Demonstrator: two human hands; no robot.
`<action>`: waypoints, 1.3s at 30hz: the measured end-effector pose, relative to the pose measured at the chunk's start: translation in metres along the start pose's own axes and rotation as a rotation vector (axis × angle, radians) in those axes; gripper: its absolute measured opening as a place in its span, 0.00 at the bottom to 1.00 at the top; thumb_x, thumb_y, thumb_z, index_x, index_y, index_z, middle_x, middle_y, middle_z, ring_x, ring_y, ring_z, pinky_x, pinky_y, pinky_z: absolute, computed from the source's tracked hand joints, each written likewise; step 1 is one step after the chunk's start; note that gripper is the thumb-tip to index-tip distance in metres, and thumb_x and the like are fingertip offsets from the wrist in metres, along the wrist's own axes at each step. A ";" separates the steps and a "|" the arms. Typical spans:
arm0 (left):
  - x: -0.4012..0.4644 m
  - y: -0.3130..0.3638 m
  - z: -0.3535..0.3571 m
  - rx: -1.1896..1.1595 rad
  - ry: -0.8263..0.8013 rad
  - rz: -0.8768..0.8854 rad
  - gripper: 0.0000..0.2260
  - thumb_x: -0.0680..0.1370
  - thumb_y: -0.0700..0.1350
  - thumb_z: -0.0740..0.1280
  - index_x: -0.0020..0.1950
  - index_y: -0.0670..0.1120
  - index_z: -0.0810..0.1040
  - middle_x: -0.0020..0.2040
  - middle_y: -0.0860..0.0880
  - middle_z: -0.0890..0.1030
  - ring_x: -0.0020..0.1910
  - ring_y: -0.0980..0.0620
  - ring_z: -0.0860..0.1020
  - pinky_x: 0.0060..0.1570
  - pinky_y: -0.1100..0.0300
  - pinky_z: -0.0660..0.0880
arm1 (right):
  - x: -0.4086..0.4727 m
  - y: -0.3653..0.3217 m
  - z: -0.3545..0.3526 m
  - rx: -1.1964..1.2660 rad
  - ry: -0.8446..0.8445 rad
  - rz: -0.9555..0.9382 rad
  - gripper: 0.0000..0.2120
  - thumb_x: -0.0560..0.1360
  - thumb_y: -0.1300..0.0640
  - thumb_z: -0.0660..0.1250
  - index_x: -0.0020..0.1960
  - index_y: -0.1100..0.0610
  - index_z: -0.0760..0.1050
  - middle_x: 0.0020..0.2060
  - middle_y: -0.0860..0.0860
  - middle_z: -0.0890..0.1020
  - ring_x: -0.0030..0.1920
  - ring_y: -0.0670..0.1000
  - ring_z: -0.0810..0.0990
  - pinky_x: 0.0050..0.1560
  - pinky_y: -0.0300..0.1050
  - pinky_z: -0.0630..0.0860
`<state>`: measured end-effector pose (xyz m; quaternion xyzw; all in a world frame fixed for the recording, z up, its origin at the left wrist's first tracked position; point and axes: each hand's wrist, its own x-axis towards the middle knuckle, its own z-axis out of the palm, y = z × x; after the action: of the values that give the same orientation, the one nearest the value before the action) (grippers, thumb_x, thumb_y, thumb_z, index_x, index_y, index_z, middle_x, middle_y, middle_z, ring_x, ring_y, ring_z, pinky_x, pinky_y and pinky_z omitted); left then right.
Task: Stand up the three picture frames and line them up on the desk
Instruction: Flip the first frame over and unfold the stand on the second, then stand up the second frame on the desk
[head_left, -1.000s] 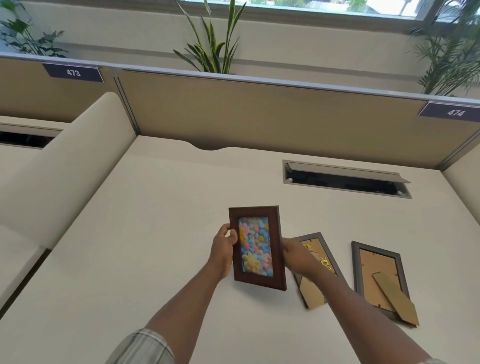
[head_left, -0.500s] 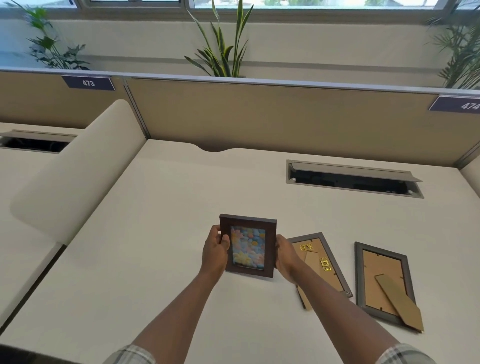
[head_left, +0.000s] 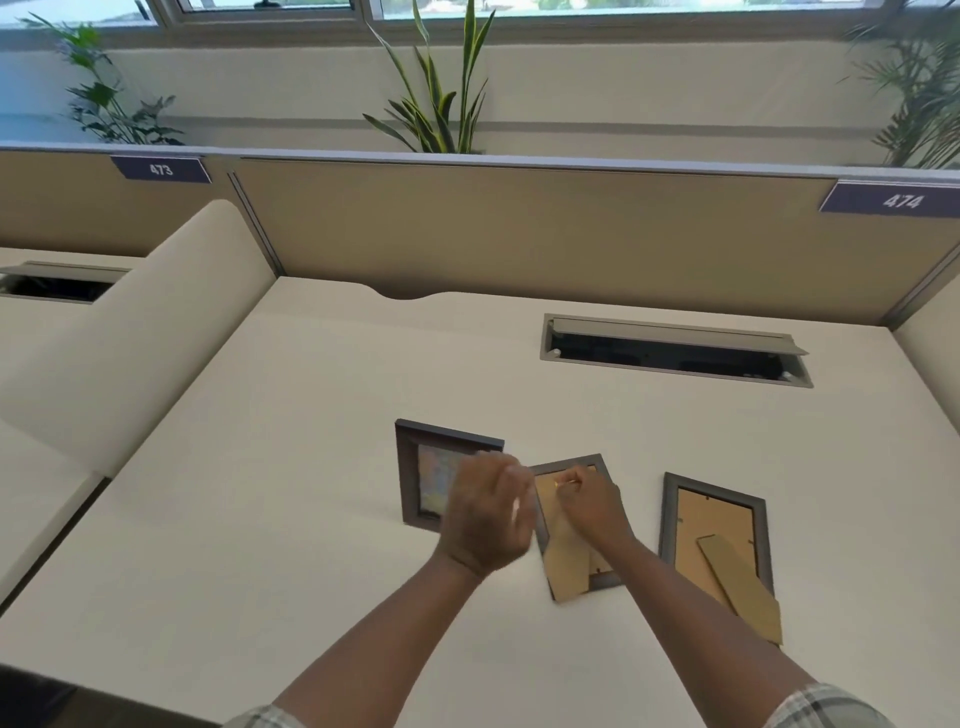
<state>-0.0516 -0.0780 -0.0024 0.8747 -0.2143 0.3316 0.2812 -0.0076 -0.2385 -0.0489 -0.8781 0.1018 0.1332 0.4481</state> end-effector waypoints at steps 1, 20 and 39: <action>0.003 0.013 0.013 -0.009 -0.125 0.021 0.06 0.70 0.37 0.65 0.44 0.45 0.71 0.39 0.45 0.76 0.38 0.46 0.72 0.40 0.54 0.71 | -0.001 0.007 -0.008 -0.045 0.015 -0.002 0.08 0.73 0.61 0.59 0.44 0.54 0.77 0.43 0.50 0.82 0.43 0.52 0.79 0.41 0.45 0.72; 0.013 0.051 0.127 0.251 -0.957 -1.044 0.30 0.69 0.48 0.72 0.67 0.44 0.66 0.65 0.41 0.72 0.63 0.41 0.71 0.59 0.50 0.72 | 0.004 0.077 -0.053 -0.174 -0.073 0.014 0.17 0.76 0.61 0.64 0.64 0.57 0.71 0.58 0.58 0.79 0.44 0.48 0.76 0.42 0.41 0.73; 0.067 0.053 0.091 0.103 -0.983 -0.588 0.11 0.63 0.48 0.68 0.41 0.47 0.70 0.39 0.49 0.73 0.38 0.48 0.75 0.31 0.61 0.68 | 0.017 0.076 -0.098 0.527 -0.191 0.277 0.16 0.82 0.50 0.56 0.48 0.59 0.78 0.34 0.52 0.80 0.33 0.49 0.78 0.35 0.43 0.71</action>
<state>0.0063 -0.1878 0.0064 0.9614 -0.0511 -0.1960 0.1860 -0.0004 -0.3632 -0.0568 -0.6930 0.2088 0.2439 0.6456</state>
